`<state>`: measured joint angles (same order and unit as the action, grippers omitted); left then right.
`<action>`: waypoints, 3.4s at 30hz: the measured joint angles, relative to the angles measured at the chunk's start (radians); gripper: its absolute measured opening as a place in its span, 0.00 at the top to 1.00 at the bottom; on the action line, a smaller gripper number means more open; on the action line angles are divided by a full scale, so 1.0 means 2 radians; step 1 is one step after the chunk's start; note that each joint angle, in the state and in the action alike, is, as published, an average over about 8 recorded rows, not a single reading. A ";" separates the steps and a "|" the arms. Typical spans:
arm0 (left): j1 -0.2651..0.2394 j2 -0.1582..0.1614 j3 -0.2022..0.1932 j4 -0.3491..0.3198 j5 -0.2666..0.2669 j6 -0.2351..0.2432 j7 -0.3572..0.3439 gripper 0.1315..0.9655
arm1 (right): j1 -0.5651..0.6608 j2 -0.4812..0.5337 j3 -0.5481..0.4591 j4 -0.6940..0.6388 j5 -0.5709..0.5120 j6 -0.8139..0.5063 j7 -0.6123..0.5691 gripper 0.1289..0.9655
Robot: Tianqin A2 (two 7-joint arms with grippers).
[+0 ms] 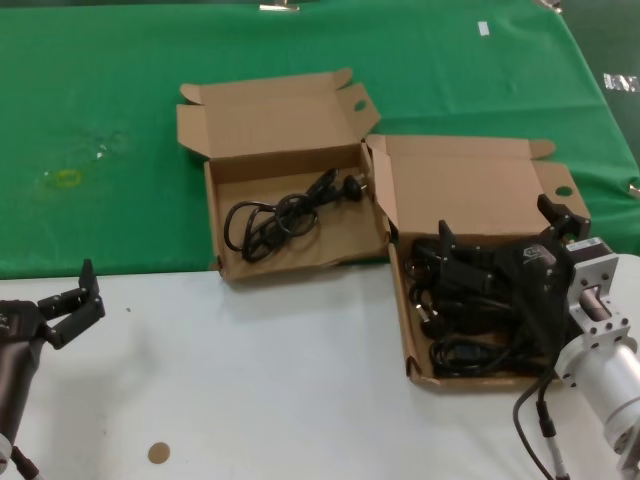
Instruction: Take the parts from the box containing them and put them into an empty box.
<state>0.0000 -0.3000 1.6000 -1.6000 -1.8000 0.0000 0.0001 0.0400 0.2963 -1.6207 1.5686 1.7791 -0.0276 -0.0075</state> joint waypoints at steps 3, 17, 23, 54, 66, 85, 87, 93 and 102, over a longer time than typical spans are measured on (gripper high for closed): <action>0.000 0.000 0.000 0.000 0.000 0.000 0.000 0.00 | 0.000 0.000 0.000 0.000 0.000 0.000 0.000 0.00; 0.000 0.000 0.000 0.000 0.000 0.000 0.000 0.00 | 0.000 0.000 0.000 0.000 0.000 0.000 0.000 0.00; 0.000 0.000 0.000 0.000 0.000 0.000 0.000 0.00 | 0.000 0.000 0.000 0.000 0.000 0.000 0.000 0.00; 0.000 0.000 0.000 0.000 0.000 0.000 0.000 0.00 | 0.000 0.000 0.000 0.000 0.000 0.000 0.000 0.00; 0.000 0.000 0.000 0.000 0.000 0.000 0.000 0.00 | 0.000 0.000 0.000 0.000 0.000 0.000 0.000 0.00; 0.000 0.000 0.000 0.000 0.000 0.000 0.000 0.00 | 0.000 0.000 0.000 0.000 0.000 0.000 0.000 0.00; 0.000 0.000 0.000 0.000 0.000 0.000 0.000 0.00 | 0.000 0.000 0.000 0.000 0.000 0.000 0.000 0.00; 0.000 0.000 0.000 0.000 0.000 0.000 0.000 0.00 | 0.000 0.000 0.000 0.000 0.000 0.000 0.000 0.00; 0.000 0.000 0.000 0.000 0.000 0.000 0.000 0.00 | 0.000 0.000 0.000 0.000 0.000 0.000 0.000 0.00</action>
<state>0.0000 -0.3000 1.6000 -1.6000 -1.8000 0.0000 0.0000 0.0400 0.2963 -1.6207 1.5686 1.7791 -0.0276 -0.0075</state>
